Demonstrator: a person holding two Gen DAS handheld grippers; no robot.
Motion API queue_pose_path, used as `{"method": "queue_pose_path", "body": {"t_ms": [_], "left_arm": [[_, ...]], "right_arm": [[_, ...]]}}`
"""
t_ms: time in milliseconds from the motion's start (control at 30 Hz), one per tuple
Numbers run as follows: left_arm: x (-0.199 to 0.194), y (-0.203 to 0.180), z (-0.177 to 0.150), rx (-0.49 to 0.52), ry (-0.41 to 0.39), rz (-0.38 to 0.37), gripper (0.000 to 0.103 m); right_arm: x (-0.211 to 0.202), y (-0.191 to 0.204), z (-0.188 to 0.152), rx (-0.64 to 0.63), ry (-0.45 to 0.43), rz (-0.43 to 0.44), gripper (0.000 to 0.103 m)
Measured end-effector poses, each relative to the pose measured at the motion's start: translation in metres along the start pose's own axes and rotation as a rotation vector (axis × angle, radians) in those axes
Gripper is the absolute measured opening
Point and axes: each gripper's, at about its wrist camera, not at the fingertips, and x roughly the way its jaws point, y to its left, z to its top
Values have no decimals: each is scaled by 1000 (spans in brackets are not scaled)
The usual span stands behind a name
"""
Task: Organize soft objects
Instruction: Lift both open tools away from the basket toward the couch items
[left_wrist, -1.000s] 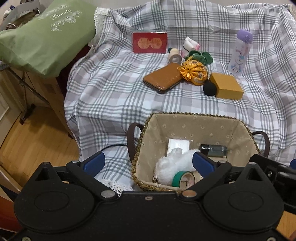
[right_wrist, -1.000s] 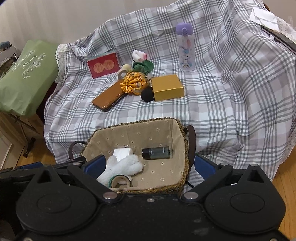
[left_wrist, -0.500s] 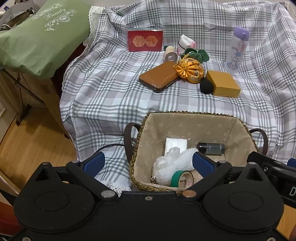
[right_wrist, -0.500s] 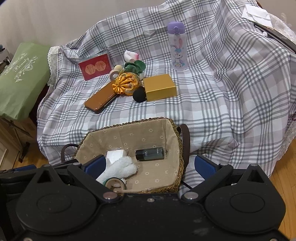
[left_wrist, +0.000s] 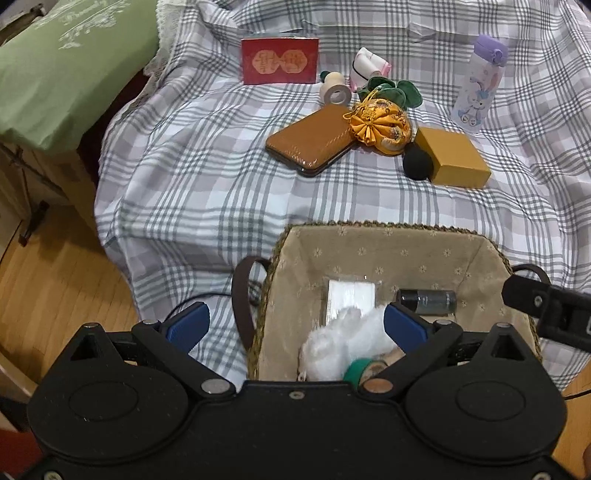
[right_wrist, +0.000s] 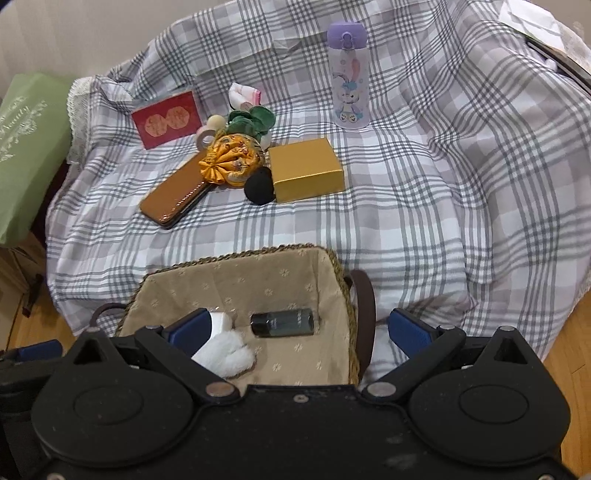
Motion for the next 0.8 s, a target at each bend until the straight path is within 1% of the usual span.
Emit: {"method": "queue_pose_path", "body": {"t_ms": [133,300,433,567,667,800], "left_arm": [[11,3,17,2,-5,-12,98],[30,10,43,-16,-9,-8,98],[46,13,65,-9,-31,19,98],[63,15,87,2,-47,30,98],[76,13,106,16,-59,37,98],[92,11,131,29,-78,39,98]], "right_arm": [[20,1,20,-11,14,-4,102],[44,6,51,-42,4,-11,102],[66,8,82,-55,-15,-24,102],[93,12,114,-55,2,-20,102],[117,17,138,-64,13,-42,102],[143,21,166,-58,22,-45,102]]}}
